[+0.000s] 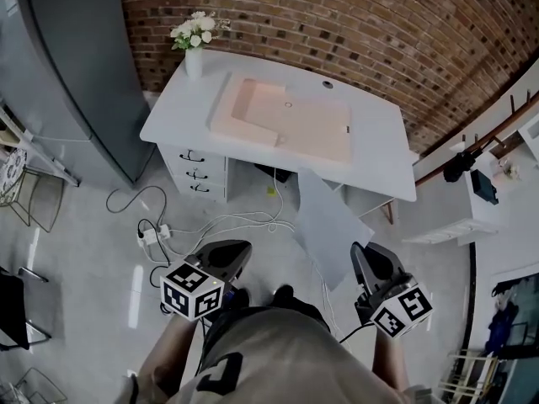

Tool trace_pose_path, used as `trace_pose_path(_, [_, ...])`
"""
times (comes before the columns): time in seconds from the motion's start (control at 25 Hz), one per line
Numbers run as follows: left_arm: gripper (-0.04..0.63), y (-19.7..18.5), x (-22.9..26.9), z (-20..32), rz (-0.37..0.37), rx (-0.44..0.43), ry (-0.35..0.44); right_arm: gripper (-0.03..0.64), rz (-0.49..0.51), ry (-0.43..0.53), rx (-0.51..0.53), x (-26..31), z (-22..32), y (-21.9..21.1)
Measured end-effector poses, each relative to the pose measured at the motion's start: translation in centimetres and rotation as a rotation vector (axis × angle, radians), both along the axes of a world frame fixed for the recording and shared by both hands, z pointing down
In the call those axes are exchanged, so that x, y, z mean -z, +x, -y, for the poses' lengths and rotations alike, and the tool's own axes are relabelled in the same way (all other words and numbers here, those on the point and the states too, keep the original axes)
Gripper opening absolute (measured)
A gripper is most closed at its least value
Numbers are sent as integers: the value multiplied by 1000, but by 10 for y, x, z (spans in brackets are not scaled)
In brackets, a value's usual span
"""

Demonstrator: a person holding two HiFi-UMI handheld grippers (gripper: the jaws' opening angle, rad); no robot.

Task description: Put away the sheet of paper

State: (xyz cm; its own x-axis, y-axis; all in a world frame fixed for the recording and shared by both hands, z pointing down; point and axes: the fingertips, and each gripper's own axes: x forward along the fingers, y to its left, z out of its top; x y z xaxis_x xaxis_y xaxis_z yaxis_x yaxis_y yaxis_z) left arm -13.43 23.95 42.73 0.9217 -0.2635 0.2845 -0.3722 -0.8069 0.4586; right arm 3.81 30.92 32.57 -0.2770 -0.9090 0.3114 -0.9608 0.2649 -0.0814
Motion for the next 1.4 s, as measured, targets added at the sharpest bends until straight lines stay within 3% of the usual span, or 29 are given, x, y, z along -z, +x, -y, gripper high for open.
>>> trace_pose_path(0.52, [18,3,-7,18,31,64,-21,23,40,-26,33,-16,40,15])
trace_pose_path(1.4, [18,120,10,77,179,103,18,23,193,-22,112,-40,116,138])
